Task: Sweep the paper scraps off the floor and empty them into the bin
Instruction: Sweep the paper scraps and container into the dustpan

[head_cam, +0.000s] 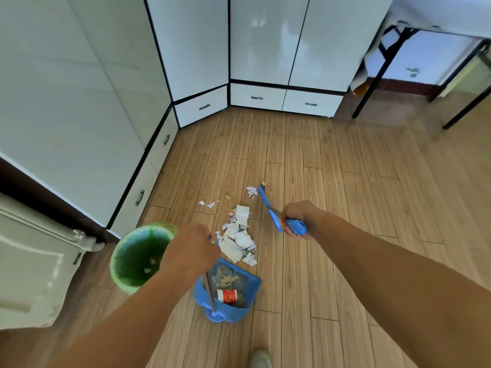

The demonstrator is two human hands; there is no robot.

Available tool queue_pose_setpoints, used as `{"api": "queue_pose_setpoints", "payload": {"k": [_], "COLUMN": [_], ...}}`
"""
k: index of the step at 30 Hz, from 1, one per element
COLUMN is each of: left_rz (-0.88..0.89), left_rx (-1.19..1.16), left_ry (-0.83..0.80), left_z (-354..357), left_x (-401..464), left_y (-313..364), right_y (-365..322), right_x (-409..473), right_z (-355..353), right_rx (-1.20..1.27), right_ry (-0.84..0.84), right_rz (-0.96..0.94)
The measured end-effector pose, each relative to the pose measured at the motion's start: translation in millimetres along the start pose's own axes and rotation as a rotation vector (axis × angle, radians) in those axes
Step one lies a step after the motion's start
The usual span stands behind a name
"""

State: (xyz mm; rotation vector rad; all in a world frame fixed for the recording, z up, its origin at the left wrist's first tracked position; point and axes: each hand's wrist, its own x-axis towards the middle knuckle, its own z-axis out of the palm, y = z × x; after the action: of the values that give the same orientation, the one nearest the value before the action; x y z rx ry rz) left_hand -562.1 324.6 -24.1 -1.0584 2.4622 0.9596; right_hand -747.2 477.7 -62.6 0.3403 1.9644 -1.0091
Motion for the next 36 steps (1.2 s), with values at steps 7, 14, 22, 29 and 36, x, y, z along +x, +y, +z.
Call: {"api": "queue_pose_setpoints", "payload": {"k": [7, 14, 22, 29, 36], "left_rz": [-0.049, -0.054, -0.072, -0.073, -0.039], "left_rx": [-0.010, 0.003, 0.049, 0.048, 0.050], "left_ry": [0.029, 0.044, 0.041, 0.025, 0.086], "left_z": [4, 7, 4, 0, 4], "left_x": [11, 16, 13, 8, 17], "left_y": [18, 25, 33, 28, 34], "right_y": [-23, -10, 6, -19, -5], "right_x": [70, 97, 41, 28, 74], "right_z": [2, 11, 8, 31, 75], "right_rx": [-0.027, -0.249, -0.400, -0.588, -0.693], "right_ry": [0.080, 0.044, -0.050, -0.043, -0.077], "right_rz": [-0.048, -0.040, -0.059, -0.251, -0.145]}}
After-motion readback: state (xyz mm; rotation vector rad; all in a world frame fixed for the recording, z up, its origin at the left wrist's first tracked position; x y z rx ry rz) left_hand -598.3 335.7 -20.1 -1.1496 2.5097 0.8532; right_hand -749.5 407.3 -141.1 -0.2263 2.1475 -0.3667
